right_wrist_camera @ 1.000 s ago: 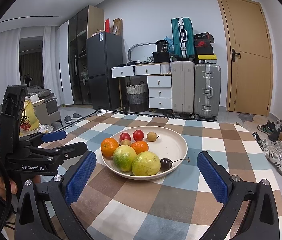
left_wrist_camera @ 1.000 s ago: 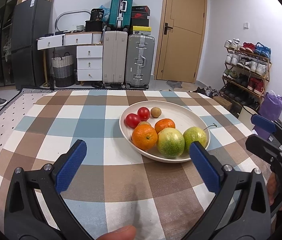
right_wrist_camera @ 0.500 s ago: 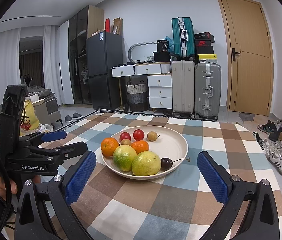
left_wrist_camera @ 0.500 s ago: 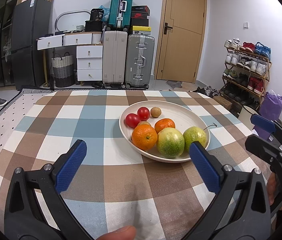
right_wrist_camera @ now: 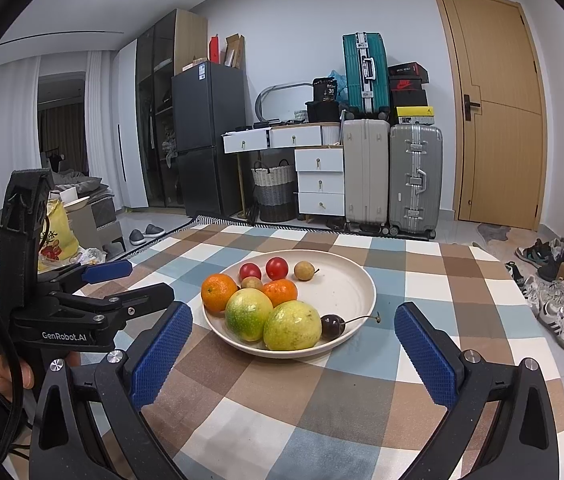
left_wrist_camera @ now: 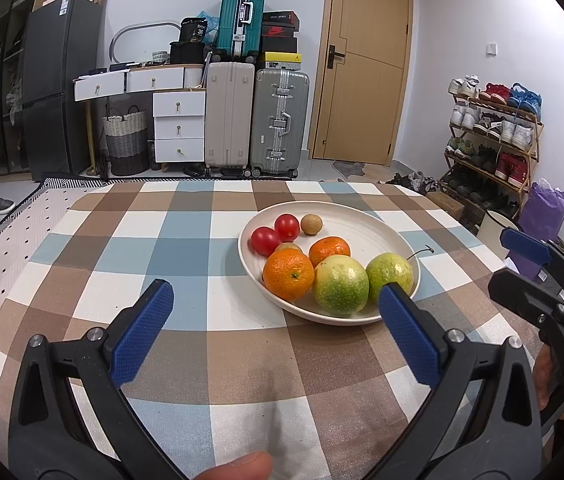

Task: Organize fruits

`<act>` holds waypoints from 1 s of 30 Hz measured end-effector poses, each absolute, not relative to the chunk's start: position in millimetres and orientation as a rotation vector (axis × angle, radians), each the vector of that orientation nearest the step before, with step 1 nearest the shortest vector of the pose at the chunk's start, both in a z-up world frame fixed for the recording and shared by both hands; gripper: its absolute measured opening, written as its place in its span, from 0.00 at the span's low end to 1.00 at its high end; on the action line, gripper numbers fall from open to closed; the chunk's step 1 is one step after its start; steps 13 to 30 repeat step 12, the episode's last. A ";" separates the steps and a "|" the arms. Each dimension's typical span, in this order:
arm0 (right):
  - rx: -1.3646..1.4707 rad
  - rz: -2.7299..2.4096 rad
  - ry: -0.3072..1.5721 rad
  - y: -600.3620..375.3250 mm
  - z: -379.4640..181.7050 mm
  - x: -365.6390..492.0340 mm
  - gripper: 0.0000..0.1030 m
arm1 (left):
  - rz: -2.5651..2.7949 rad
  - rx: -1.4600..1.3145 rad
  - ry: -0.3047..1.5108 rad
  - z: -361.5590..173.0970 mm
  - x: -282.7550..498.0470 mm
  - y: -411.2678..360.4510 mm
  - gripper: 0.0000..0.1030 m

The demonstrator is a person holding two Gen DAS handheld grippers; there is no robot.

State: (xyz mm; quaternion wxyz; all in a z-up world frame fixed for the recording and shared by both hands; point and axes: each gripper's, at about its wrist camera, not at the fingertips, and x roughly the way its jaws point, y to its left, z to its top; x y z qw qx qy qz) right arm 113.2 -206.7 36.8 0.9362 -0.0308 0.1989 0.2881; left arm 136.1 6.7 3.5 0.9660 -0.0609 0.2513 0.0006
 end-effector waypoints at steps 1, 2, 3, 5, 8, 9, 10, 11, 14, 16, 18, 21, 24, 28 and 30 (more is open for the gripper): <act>-0.063 0.589 0.406 -206.7 36.8 113.3 1.00 | 0.001 -0.123 0.508 3.6 136.2 6.5 0.99; -0.063 0.589 0.406 -206.8 36.4 113.2 1.00 | 0.000 -0.122 0.508 3.4 136.2 6.8 0.99; -0.063 0.589 0.406 -206.7 36.9 113.3 1.00 | 0.001 -0.122 0.509 3.4 136.3 6.5 0.99; -0.063 0.589 0.407 -206.7 36.8 113.3 1.00 | 0.000 -0.123 0.510 3.3 136.2 7.2 0.99; -0.063 0.589 0.406 -206.7 37.0 113.3 1.00 | 0.001 -0.123 0.507 3.4 136.1 6.3 0.99; -0.063 0.589 0.406 -206.7 37.0 113.4 1.00 | 0.002 -0.122 0.507 3.4 136.2 6.2 0.99; -0.063 0.589 0.406 -206.7 37.1 113.4 1.00 | 0.002 -0.122 0.506 3.3 136.1 6.4 0.99; -0.063 0.589 0.406 -206.8 37.0 113.4 1.00 | 0.001 -0.122 0.507 3.4 136.2 6.2 0.99; -0.063 0.589 0.407 -206.7 37.1 113.5 1.00 | 0.001 -0.121 0.508 3.2 136.4 6.1 0.99; -0.063 0.589 0.407 -206.7 37.1 113.5 1.00 | 0.001 -0.121 0.508 3.2 136.4 6.1 0.99; -0.063 0.589 0.407 -206.7 37.1 113.5 1.00 | 0.001 -0.121 0.508 3.2 136.4 6.1 0.99; -0.063 0.589 0.407 -206.7 37.1 113.5 1.00 | 0.001 -0.121 0.508 3.2 136.4 6.1 0.99; -0.063 0.589 0.407 -206.7 37.1 113.5 1.00 | 0.001 -0.121 0.508 3.2 136.4 6.1 0.99; -0.063 0.589 0.407 -206.7 37.1 113.5 1.00 | 0.001 -0.121 0.508 3.2 136.4 6.1 0.99; -0.063 0.589 0.407 -206.7 37.1 113.5 1.00 | 0.001 -0.121 0.508 3.2 136.4 6.1 0.99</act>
